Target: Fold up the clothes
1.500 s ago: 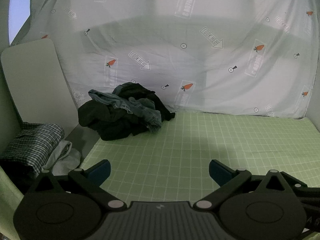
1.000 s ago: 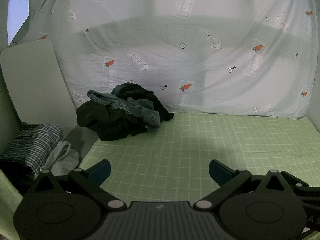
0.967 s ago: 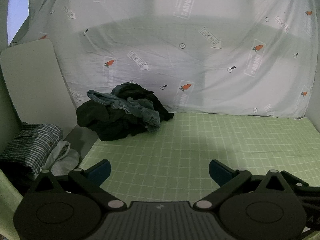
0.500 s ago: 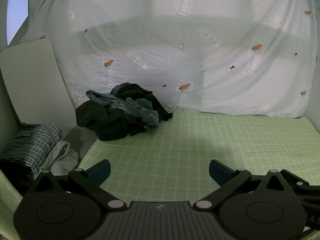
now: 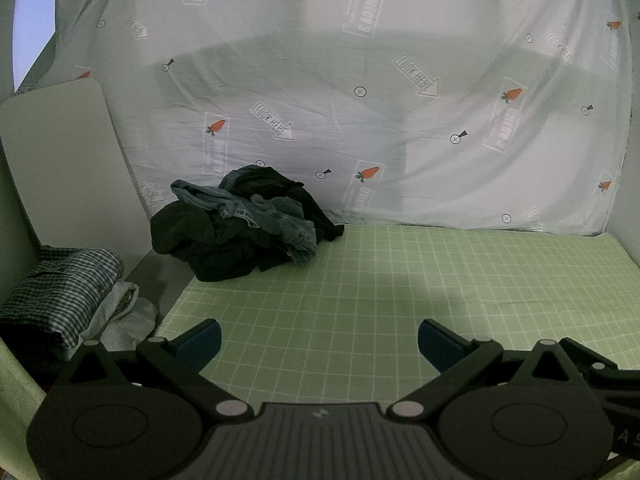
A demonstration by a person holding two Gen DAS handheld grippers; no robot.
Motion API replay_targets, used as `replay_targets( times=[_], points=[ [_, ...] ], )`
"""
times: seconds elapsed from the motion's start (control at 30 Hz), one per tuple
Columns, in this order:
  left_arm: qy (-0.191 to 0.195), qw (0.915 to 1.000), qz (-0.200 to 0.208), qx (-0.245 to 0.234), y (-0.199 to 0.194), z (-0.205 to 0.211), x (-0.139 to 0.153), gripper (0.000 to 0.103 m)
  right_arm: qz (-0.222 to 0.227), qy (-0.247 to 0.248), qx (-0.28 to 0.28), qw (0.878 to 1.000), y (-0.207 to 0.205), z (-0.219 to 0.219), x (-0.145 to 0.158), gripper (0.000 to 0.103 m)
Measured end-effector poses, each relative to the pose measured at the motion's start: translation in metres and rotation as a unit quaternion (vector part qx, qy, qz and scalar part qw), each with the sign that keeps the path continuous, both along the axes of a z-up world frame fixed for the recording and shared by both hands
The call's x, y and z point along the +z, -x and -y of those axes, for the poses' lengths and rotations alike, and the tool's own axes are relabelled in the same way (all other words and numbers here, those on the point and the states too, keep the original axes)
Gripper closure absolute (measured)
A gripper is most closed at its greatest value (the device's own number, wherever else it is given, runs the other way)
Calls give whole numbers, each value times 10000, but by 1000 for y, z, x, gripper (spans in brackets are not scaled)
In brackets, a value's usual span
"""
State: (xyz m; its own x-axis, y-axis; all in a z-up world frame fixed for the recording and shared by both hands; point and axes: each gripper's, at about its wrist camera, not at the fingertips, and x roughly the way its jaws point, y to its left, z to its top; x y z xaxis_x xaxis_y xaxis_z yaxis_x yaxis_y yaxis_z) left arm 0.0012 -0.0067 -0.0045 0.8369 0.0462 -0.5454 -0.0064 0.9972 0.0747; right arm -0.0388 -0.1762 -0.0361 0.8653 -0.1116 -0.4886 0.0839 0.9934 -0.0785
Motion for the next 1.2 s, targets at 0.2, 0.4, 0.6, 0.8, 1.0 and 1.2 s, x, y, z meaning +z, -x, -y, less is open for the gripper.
replay_targets(
  times=[0.2, 0.4, 0.6, 0.8, 1.0, 1.2],
  points=[
    [6, 10000, 3, 11, 0, 2, 0, 0, 12, 17, -7, 10000, 2, -2, 0, 0],
    [23, 10000, -9, 11, 2, 2, -2, 0, 2, 5, 0, 10000, 0, 0, 1, 0],
    [88, 9999, -49, 59, 3, 8, -3, 0, -33, -16, -29, 10000, -1, 8, 1, 0],
    [22, 9998, 24, 216, -3, 25, -4, 0, 18, -147, -52, 9999, -6, 34, 5, 0],
    [296, 9987, -132, 396, -15, 39, -9, 0, 55, -193, 4, 9998, -22, 64, 3, 0],
    [481, 9969, -206, 579, -29, 35, -21, 0, 56, -378, 142, 9992, -54, 81, -10, 0]
  ],
)
